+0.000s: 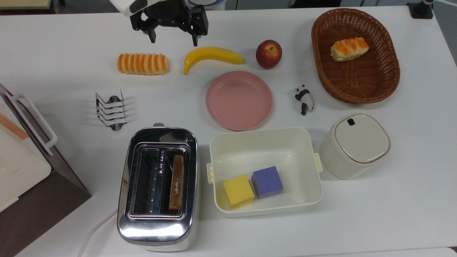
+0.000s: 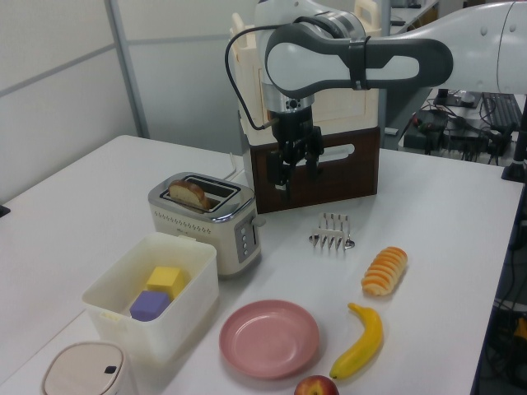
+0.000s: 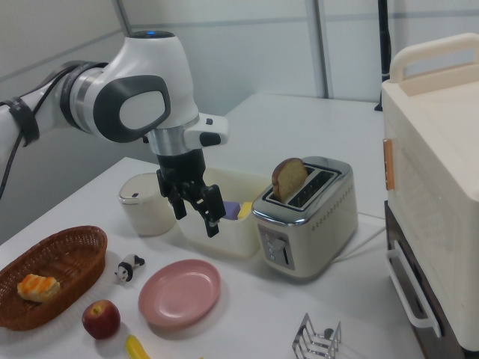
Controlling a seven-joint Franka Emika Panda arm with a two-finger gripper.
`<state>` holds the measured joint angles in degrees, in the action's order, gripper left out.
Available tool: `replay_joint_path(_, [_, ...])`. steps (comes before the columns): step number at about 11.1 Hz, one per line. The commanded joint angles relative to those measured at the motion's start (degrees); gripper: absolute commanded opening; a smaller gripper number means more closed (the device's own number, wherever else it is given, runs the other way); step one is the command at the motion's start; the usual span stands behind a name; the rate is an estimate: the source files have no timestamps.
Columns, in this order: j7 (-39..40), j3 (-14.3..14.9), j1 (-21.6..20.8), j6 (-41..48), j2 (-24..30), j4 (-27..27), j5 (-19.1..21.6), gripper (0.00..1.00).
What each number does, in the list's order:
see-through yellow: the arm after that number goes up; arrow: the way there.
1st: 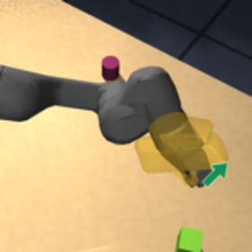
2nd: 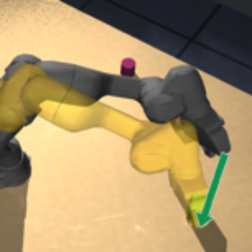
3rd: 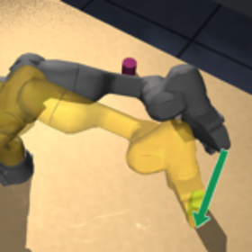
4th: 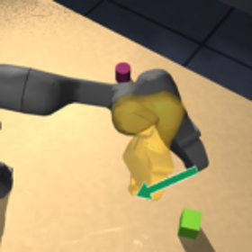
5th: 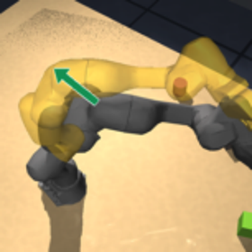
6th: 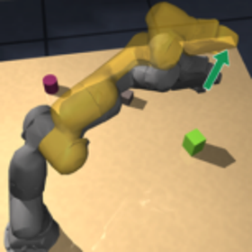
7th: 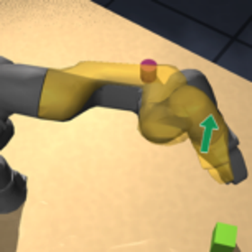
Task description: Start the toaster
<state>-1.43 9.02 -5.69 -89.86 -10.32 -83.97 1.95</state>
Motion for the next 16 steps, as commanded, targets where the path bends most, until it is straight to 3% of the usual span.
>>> replay_joint_path(1, [0.38, 0.38, -0.2, 0.56, 1.71, -1.72, -0.54, 1.0])
replay_joint_path(13, [0.9, 0.29, -0.28, -3.47, 0.48, -1.63, -0.89, 1.0])
replay_joint_path(14, [2.9, 0.29, -0.11, -3.57, 0.48, -1.72, -0.81, 0.9])
replay_joint_path(15, [5.79, 0.38, -0.02, -3.57, 0.39, -1.63, -0.46, 0.6])
replay_joint_path(16, [7.56, 0.38, 0.24, -3.65, 0.31, -1.54, -0.02, 0.24])
